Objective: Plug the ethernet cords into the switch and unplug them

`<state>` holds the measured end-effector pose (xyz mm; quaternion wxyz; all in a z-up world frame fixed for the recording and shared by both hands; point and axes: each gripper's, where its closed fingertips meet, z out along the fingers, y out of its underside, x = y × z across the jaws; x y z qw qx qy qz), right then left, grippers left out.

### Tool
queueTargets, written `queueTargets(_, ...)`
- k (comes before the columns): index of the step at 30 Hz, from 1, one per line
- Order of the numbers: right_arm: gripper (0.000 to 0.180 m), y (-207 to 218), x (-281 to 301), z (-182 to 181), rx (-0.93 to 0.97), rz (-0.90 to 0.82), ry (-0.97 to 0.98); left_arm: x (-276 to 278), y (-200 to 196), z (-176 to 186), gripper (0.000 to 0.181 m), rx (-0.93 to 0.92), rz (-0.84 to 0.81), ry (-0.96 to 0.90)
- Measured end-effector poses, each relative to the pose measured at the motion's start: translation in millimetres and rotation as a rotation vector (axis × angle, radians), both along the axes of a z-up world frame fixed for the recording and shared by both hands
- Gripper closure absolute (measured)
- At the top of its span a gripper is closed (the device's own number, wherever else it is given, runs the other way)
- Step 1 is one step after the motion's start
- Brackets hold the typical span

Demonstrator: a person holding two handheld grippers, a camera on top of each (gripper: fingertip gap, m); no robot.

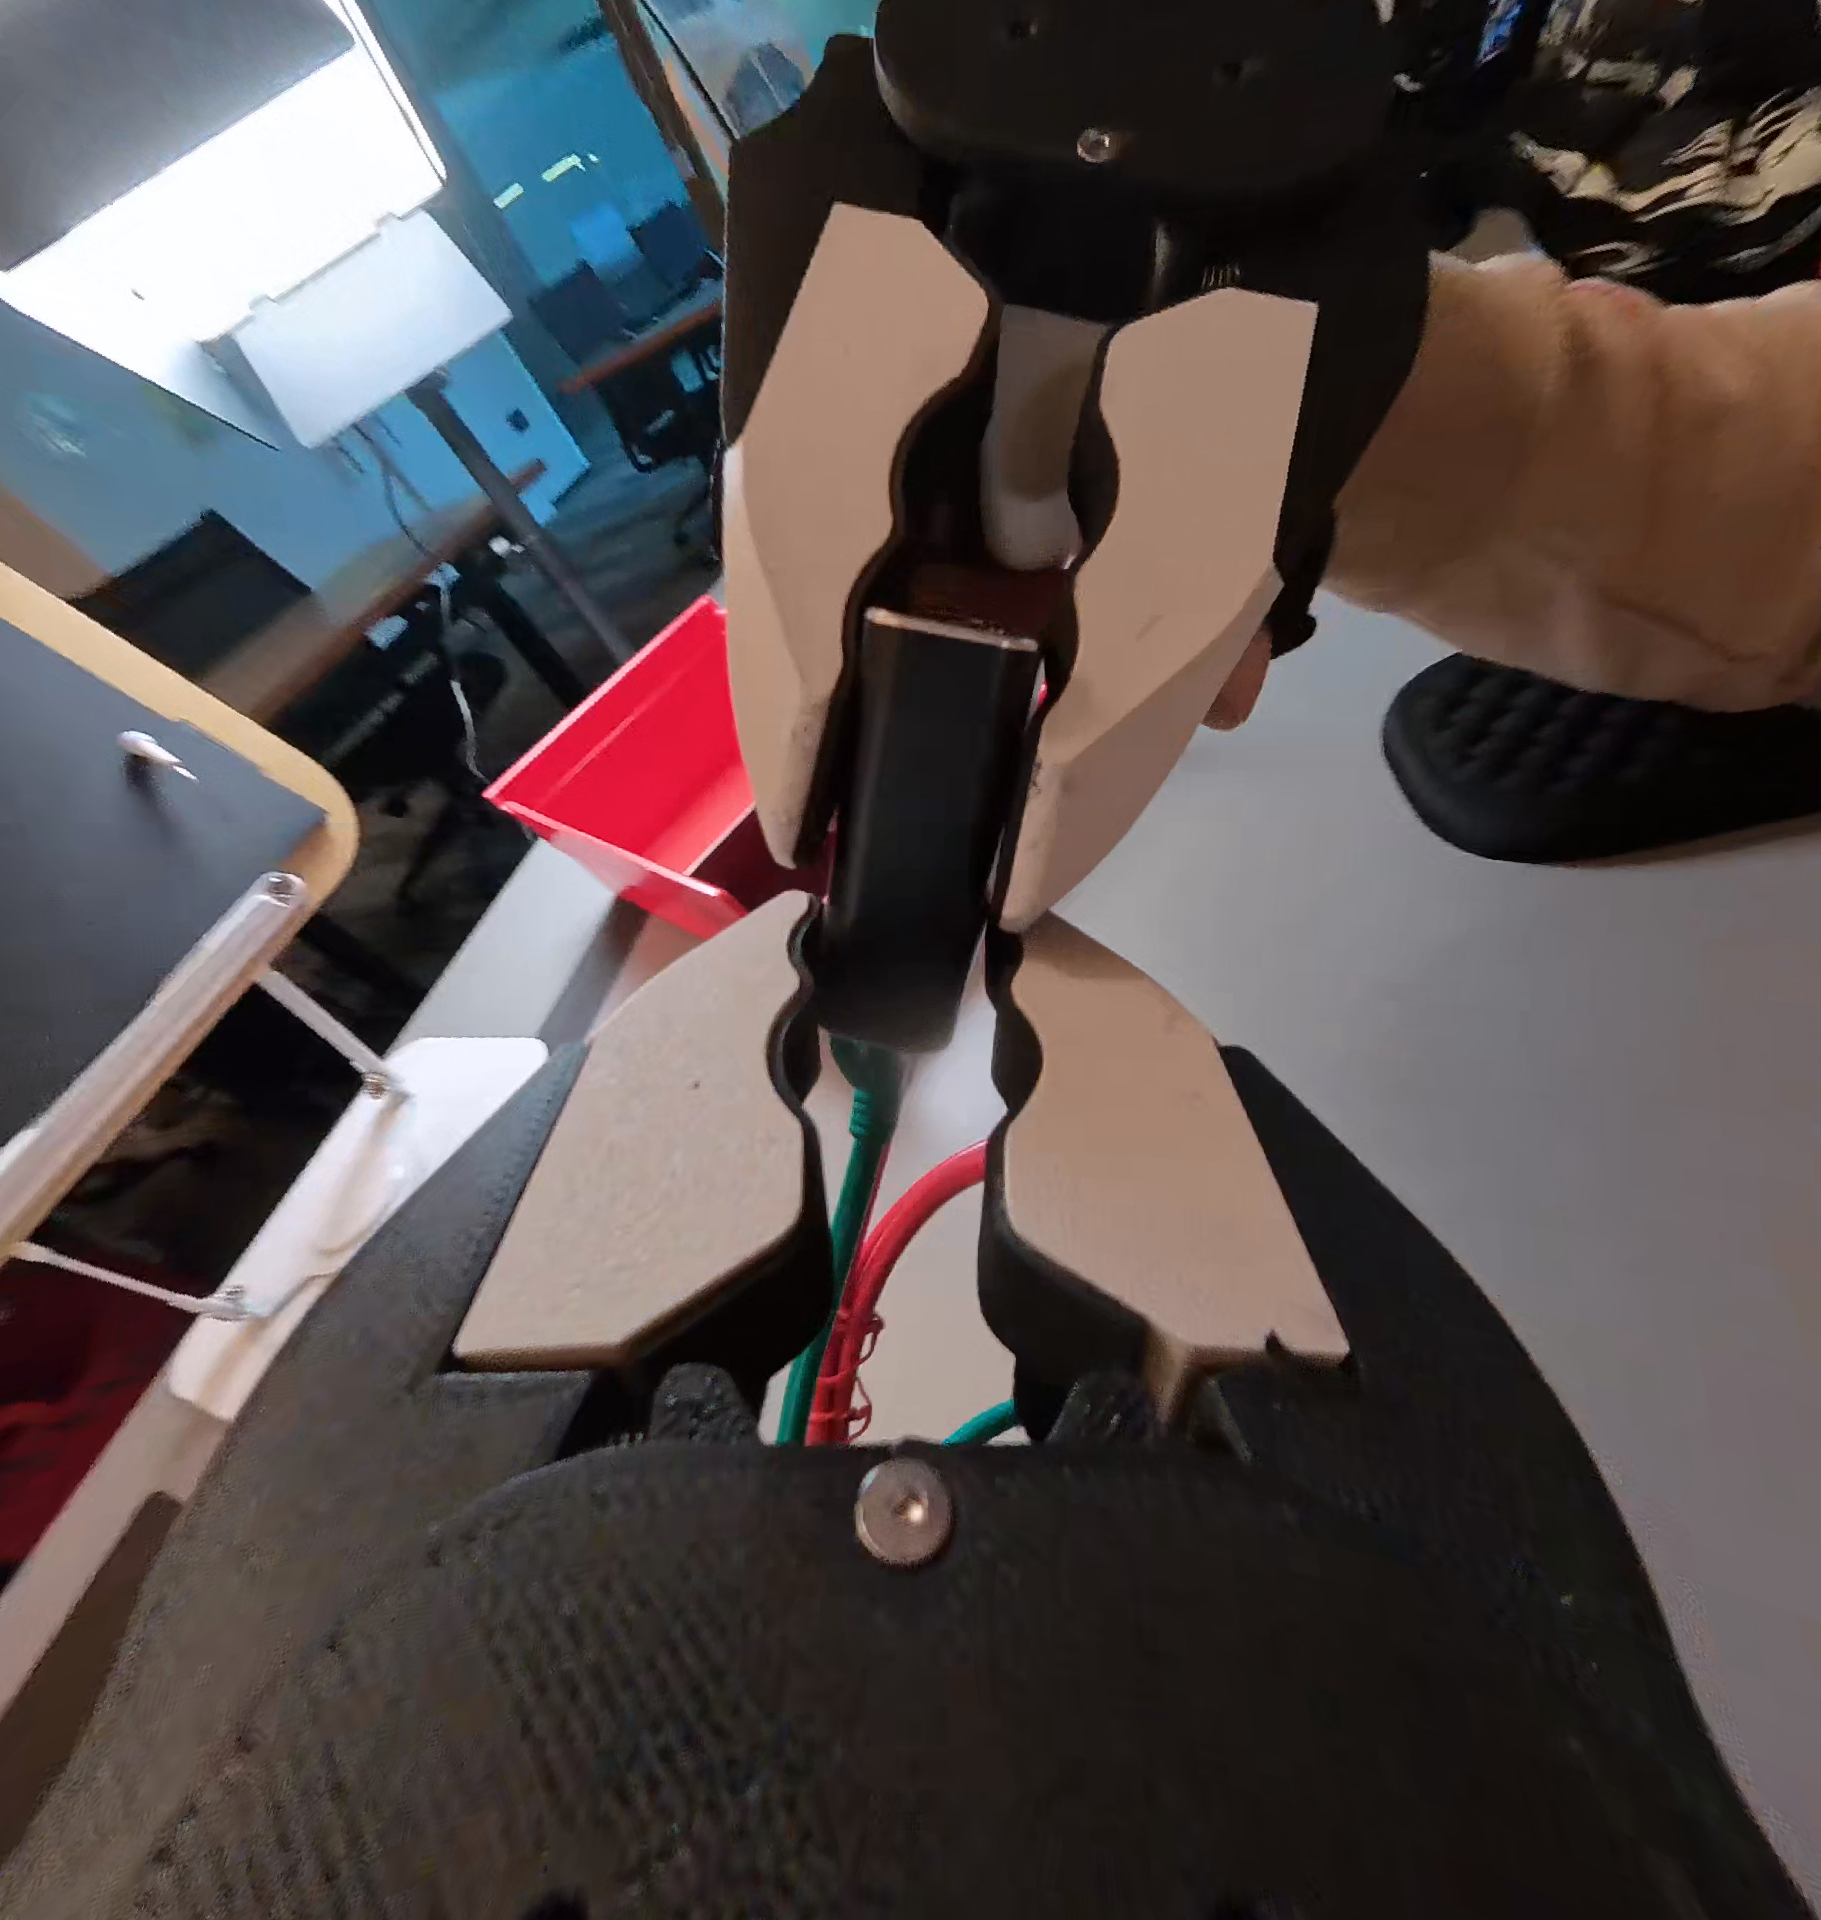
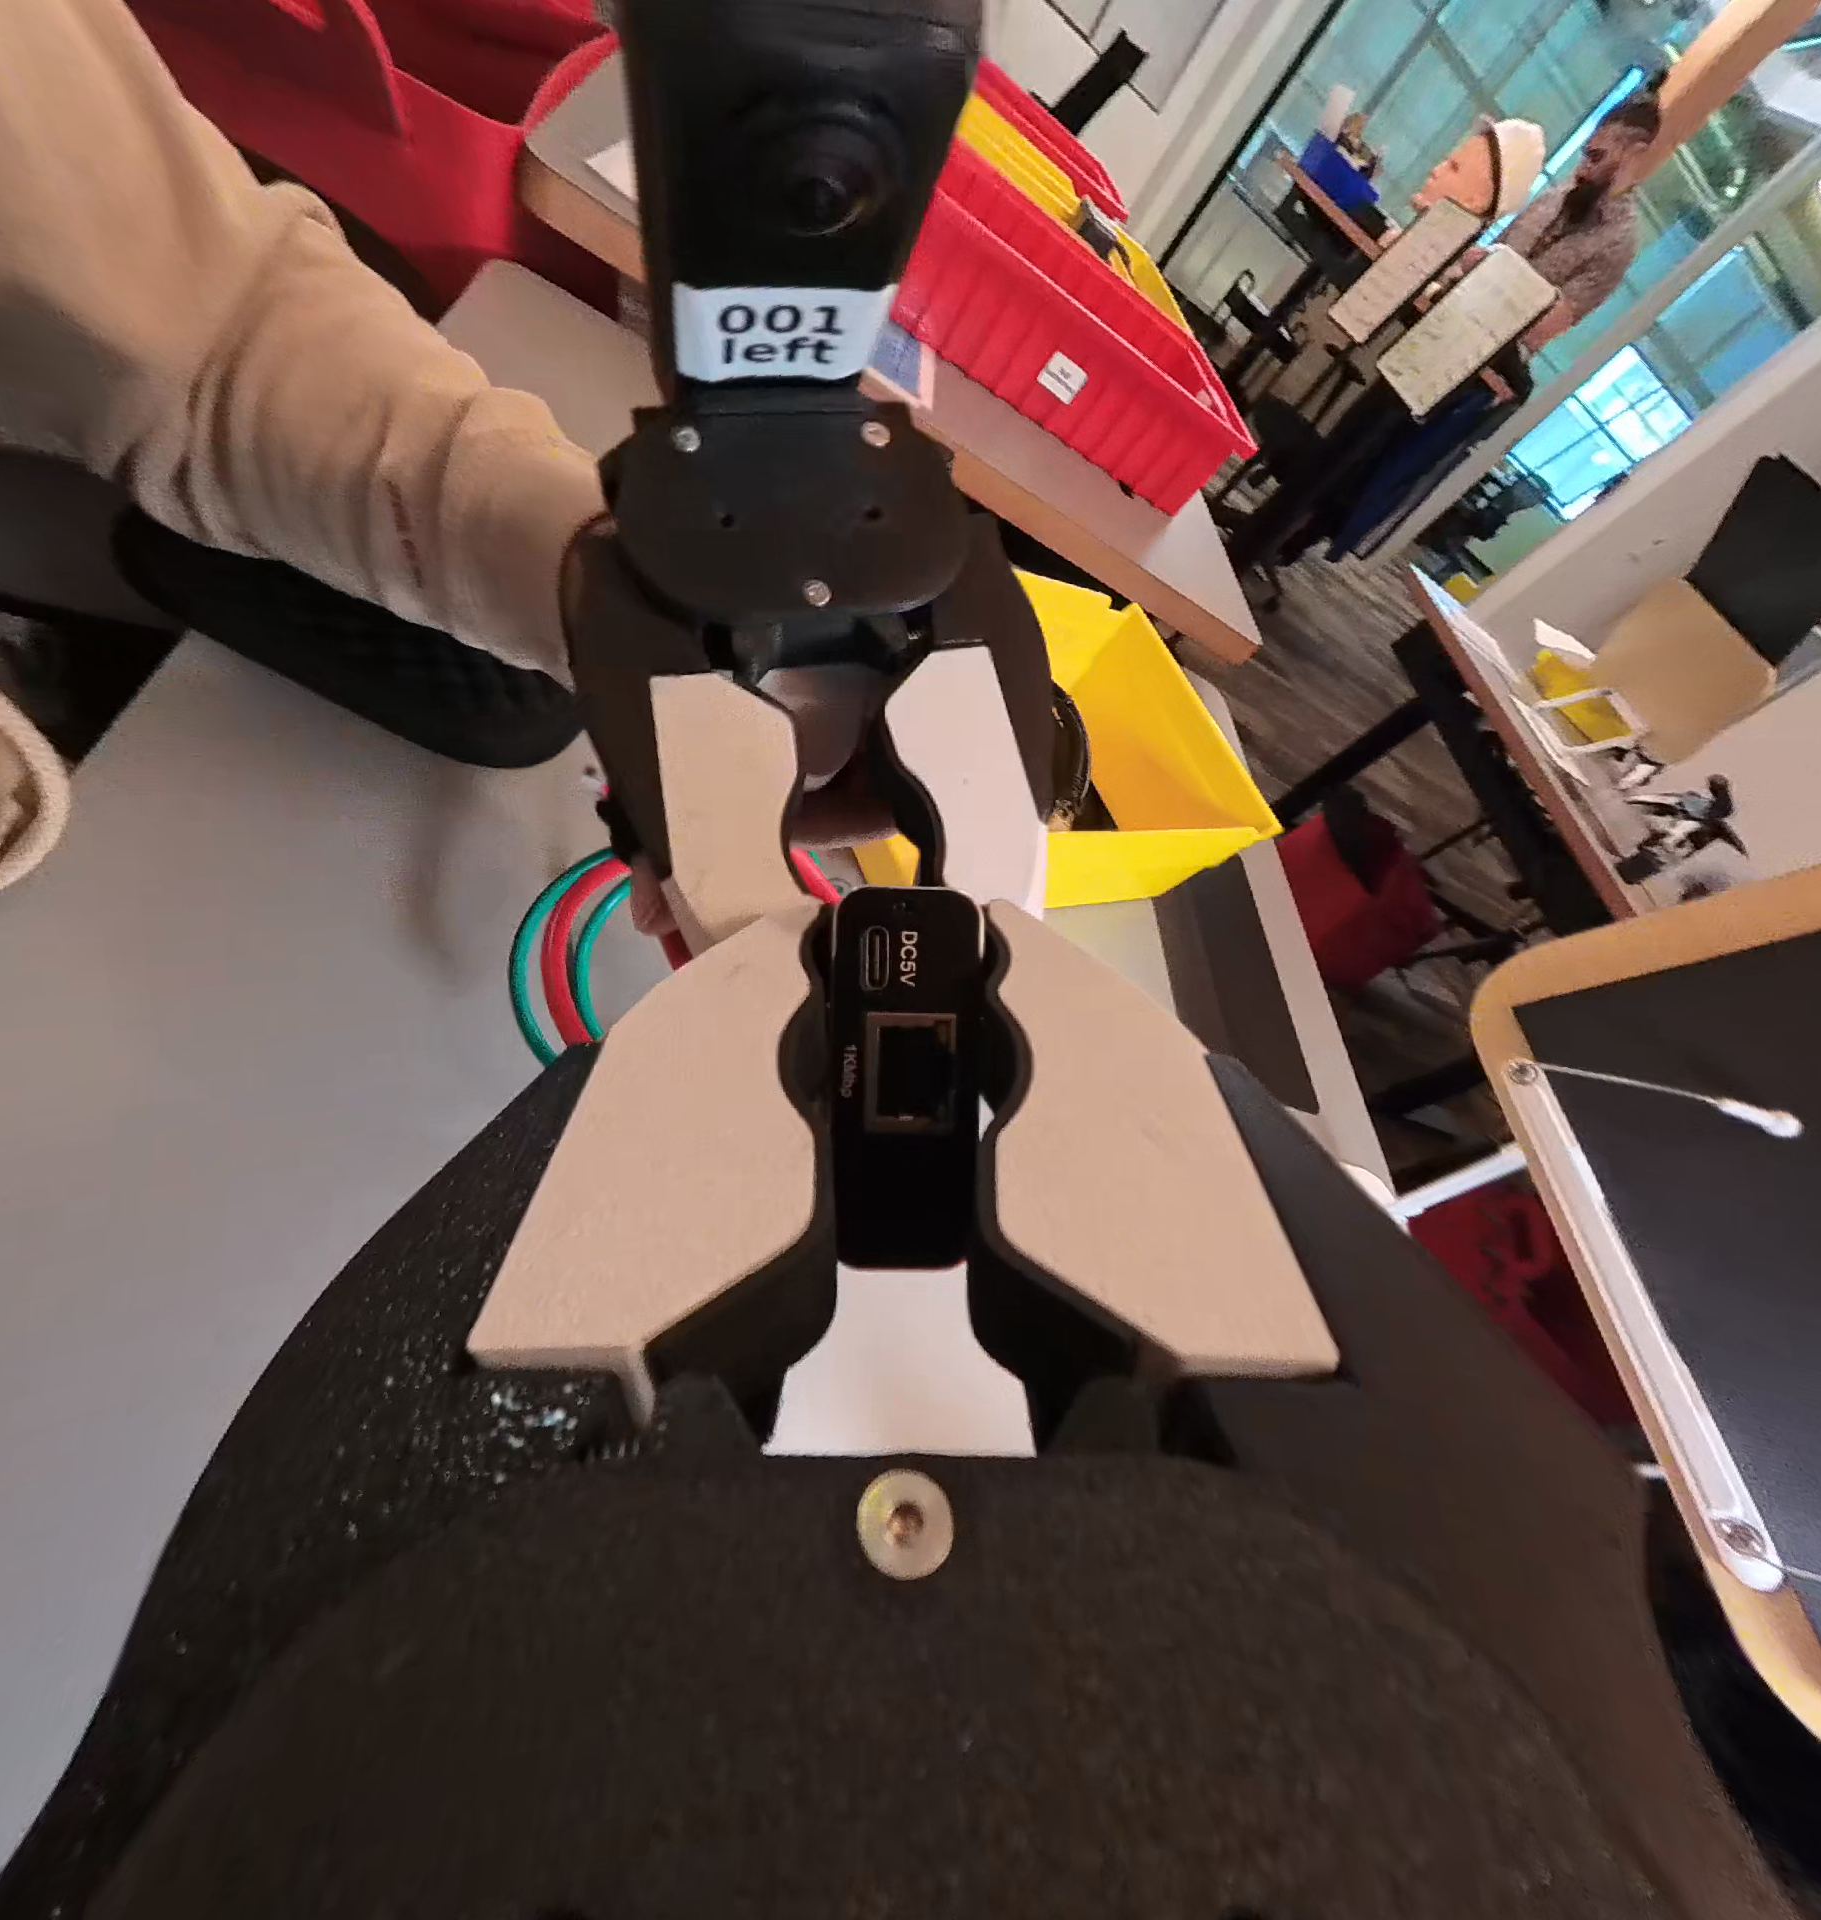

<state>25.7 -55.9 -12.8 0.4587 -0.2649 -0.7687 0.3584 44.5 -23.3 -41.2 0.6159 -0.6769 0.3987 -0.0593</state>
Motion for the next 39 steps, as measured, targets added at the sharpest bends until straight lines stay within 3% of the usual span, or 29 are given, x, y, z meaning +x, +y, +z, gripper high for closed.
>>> queueTargets(4, 0.153, -3, -2, 11, -0.017, -0.032, 0.057, -3, -1, 7, 0.152, 0.07, -0.02, -0.041)
queueTargets(12, 0.134, 19, 27, 71, -0.332, 0.067, 0.296, -25, -14, 47, 0.156, 0.166, -0.124, -0.319)
queueTargets(16, 0.128, 27, 15, 52, -0.395, 0.082, 0.254, -25, -29, 68, 0.156, 0.151, -0.246, -0.531)
queueTargets(20, 0.127, 7, -3, 39, -0.539, 0.167, 0.214, -28, -34, 77, 0.156, 0.11, -0.335, -0.706)
queueTargets(23, 0.139, -7, -15, 21, -0.599, 0.201, 0.15, -29, -31, 72, 0.155, 0.086, -0.339, -0.75)
queueTargets(24, 0.15, -8, -20, 14, -0.58, 0.183, 0.132, -29, -30, 71, 0.156, 0.083, -0.337, -0.753)
queueTargets(26, 0.171, -1, -25, 8, -0.544, 0.121, 0.129, -30, -28, 68, 0.156, 0.079, -0.33, -0.742)
queueTargets(31, 0.172, 10, -18, 5, -0.41, 0.046, 0.058, -30, -24, 61, 0.155, 0.053, -0.281, -0.569)
queueTargets(35, 0.172, 30, -6, 1, -0.137, -0.111, -0.009, -52, -25, 64, 0.143, 0.058, -0.199, -0.404)
queueTargets(39, 0.172, 54, 7, -12, 0.16, -0.301, -0.124, -66, -22, 51, 0.13, 0.082, -0.046, -0.092)
